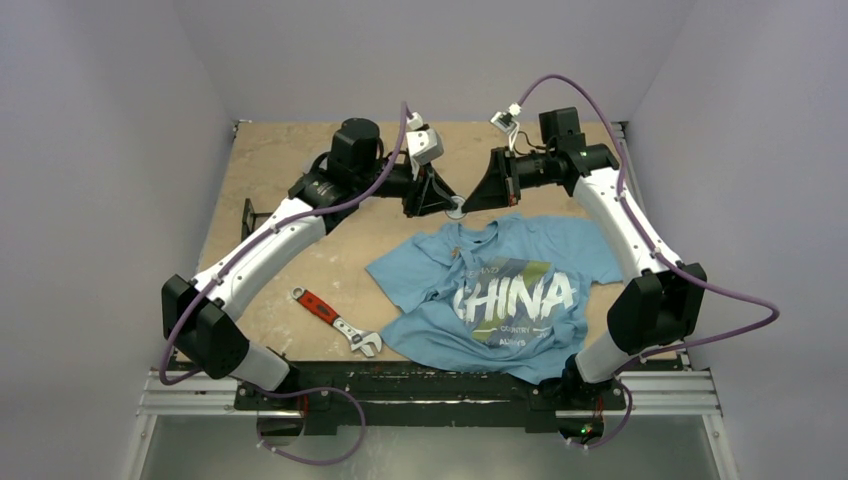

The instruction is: Remove the brooch from the garment

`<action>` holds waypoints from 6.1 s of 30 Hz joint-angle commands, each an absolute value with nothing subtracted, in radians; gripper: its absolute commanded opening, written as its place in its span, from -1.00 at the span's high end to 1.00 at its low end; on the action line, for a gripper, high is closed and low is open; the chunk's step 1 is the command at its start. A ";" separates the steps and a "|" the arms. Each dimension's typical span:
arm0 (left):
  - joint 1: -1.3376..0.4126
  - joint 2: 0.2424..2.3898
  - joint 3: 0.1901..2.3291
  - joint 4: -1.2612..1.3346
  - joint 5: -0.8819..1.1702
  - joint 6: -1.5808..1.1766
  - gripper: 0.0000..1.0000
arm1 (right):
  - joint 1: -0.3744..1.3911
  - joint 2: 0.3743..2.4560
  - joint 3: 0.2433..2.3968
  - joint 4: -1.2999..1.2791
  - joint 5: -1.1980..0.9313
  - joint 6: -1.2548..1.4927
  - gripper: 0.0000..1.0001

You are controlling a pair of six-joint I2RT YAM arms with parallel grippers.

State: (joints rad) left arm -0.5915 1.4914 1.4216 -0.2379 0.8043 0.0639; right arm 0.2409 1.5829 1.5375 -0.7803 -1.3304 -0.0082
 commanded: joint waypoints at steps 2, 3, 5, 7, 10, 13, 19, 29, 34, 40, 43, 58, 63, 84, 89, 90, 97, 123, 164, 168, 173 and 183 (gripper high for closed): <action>-0.568 1.465 1.444 -0.217 0.809 0.070 0.30 | 0.249 1.561 1.548 -0.804 -1.398 0.006 1.00; -0.558 1.465 1.450 -0.198 0.842 0.027 0.22 | 0.249 1.562 1.554 -0.814 -1.383 -0.012 1.00; -0.528 1.472 1.459 -0.125 0.927 -0.109 0.12 | 0.248 1.564 1.562 -0.832 -1.352 -0.048 1.00; -0.497 1.492 1.480 -0.051 0.998 -0.258 0.05 | 0.249 1.563 1.573 -0.842 -1.326 -0.073 1.00; -0.451 1.507 1.516 -0.020 1.053 -0.405 0.01 | 0.248 1.562 1.600 -0.848 -1.291 -0.105 1.00; -0.416 1.491 1.516 -0.054 1.044 -0.428 0.00 | 0.250 1.562 1.641 -0.892 -1.223 -0.202 1.00; -0.403 1.427 1.536 -0.334 0.983 -0.199 0.01 | 0.275 1.498 1.631 -0.732 -1.130 -0.206 1.00; -0.370 1.442 1.694 -0.740 1.176 0.189 -0.59 | 0.493 1.173 1.371 -0.501 -0.804 -0.808 1.00; -0.381 1.469 1.804 -0.956 1.206 0.377 -0.63 | 0.572 0.993 1.140 -0.331 -0.720 -1.166 1.00; -0.515 1.488 1.895 -1.181 1.032 0.603 -0.65 | 0.587 0.895 0.975 -0.206 -0.751 -1.379 1.00; -0.566 1.479 1.869 -1.124 0.968 0.552 -0.60 | 0.602 0.896 0.972 -0.209 -0.753 -1.431 1.00; -0.680 1.540 1.944 -1.163 0.821 0.569 -0.45 | 0.632 0.808 0.793 -0.080 -0.753 -1.601 1.00; -0.712 1.570 1.959 -1.181 0.770 0.579 -0.38 | 0.637 0.811 0.798 -0.090 -0.746 -1.605 1.00; -0.769 1.642 2.003 -1.205 0.757 0.596 -0.13 | 0.650 0.828 0.838 -0.146 -0.732 -1.594 1.00; -0.770 1.655 2.008 -1.215 0.752 0.597 -0.17 | 0.650 0.828 0.839 -0.139 -0.732 -1.588 1.00; -0.770 1.659 2.011 -1.220 0.751 0.598 -0.17 | 0.649 0.829 0.839 -0.138 -0.732 -1.588 1.00; -0.771 1.671 2.023 -1.242 0.754 0.604 -0.04 | 0.650 0.834 0.845 -0.145 -0.732 -1.586 1.00; -0.410 1.592 1.832 -1.267 0.702 0.838 0.58 | 0.649 0.885 0.882 -0.070 -0.531 -1.208 -0.98; 0.137 2.025 1.703 -1.050 0.087 1.475 0.47 | 0.647 1.027 0.987 -0.219 -0.230 -0.770 -0.98; 0.151 2.064 1.725 -1.056 0.069 1.486 0.46 | 0.647 1.022 0.984 -0.226 -0.228 -0.774 -0.98; 0.164 2.092 1.732 -1.067 0.041 1.513 0.39 | 0.647 1.015 0.984 -0.254 -0.234 -0.797 -0.98; 0.166 2.120 1.759 -1.076 0.029 1.515 0.31 | 0.647 1.019 0.982 -0.250 -0.239 -0.817 -0.98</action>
